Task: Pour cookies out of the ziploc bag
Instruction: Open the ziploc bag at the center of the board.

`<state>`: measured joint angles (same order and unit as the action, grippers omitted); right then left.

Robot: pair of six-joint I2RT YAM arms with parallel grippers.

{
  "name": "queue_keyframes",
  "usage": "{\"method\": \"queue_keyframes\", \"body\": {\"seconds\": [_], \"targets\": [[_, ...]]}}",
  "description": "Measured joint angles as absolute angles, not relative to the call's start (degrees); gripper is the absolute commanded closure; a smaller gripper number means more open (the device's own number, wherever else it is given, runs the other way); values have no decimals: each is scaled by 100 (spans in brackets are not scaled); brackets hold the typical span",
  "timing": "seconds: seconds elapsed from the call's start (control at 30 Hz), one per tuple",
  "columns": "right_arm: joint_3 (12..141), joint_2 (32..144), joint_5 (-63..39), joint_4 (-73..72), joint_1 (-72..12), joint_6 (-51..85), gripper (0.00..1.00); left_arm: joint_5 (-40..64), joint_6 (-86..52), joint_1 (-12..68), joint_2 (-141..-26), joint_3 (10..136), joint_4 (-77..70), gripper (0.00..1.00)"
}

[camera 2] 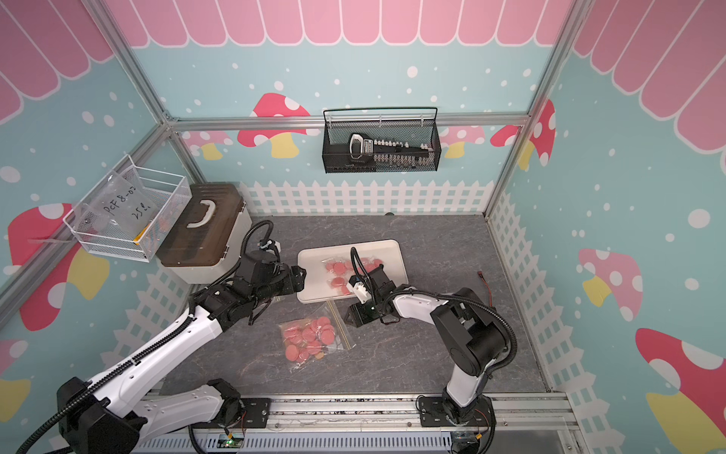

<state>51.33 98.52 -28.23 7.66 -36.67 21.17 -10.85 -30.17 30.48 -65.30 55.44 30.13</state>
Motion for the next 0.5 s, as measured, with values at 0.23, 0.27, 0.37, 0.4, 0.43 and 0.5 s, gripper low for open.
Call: {"method": "queue_keyframes", "body": {"seconds": [0.23, 0.27, 0.37, 0.4, 0.43, 0.5], "targets": [[5157, 9926, -2864, 755, -3719, 2095, 41, -1083, -3020, 3048, -6539, 5544, 3011, 15], [5157, 9931, -2871, 760, -3726, 2095, 41, -1083, -3020, 3048, -6539, 5544, 3011, 15], [5157, 9931, -2884, 755, -3730, 2091, 41, -1083, -3020, 3048, -6539, 5544, 3011, 15], [5157, 9931, -2891, 760, -3730, 2088, 41, -1083, -3020, 3048, -6539, 5544, 3011, 15], [5157, 9929, -2893, 760, -3734, 2086, 41, -1083, -3020, 3048, -6539, 5544, 3011, 15], [5157, 9920, -2891, 764, -3745, 2084, 41, -1083, -3020, 3048, -6539, 5544, 3011, 15]]}}
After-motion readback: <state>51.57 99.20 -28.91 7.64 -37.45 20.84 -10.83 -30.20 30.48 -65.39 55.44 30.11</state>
